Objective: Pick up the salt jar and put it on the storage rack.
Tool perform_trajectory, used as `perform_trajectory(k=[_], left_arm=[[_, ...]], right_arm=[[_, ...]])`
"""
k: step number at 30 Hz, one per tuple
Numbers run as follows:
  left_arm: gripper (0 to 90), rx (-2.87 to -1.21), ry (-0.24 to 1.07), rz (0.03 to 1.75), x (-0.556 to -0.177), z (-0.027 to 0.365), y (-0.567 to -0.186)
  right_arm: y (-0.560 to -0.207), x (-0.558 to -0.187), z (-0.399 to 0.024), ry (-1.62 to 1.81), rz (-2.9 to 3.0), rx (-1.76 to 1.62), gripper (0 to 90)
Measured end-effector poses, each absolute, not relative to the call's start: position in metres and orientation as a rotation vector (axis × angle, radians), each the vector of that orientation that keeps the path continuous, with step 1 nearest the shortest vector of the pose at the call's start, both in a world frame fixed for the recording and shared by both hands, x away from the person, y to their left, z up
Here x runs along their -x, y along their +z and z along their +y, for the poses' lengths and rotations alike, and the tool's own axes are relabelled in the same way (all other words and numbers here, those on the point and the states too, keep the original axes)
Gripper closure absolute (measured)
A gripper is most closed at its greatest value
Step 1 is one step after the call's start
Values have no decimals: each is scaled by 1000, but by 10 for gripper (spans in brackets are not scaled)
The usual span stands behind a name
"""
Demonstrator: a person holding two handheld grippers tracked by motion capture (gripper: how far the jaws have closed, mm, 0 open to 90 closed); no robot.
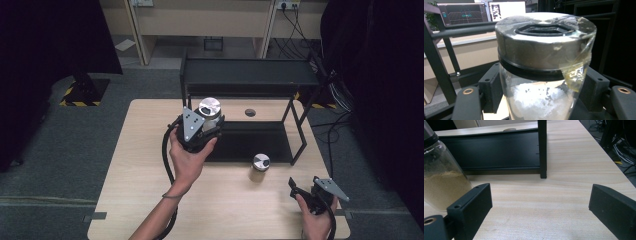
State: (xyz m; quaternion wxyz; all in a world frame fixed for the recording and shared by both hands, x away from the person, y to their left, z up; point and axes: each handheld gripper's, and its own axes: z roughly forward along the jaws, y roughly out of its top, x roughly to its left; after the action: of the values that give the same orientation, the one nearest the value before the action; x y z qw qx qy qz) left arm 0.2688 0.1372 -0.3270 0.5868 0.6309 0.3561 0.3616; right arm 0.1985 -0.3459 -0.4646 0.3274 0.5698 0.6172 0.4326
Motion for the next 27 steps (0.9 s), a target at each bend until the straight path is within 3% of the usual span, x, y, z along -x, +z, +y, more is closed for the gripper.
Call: perform_trajectory(k=[27], left_arm=[[305, -1441, 834, 847, -287, 135, -281]], right_arm=[[-464, -199, -347, 1139, 1619, -1496, 49]])
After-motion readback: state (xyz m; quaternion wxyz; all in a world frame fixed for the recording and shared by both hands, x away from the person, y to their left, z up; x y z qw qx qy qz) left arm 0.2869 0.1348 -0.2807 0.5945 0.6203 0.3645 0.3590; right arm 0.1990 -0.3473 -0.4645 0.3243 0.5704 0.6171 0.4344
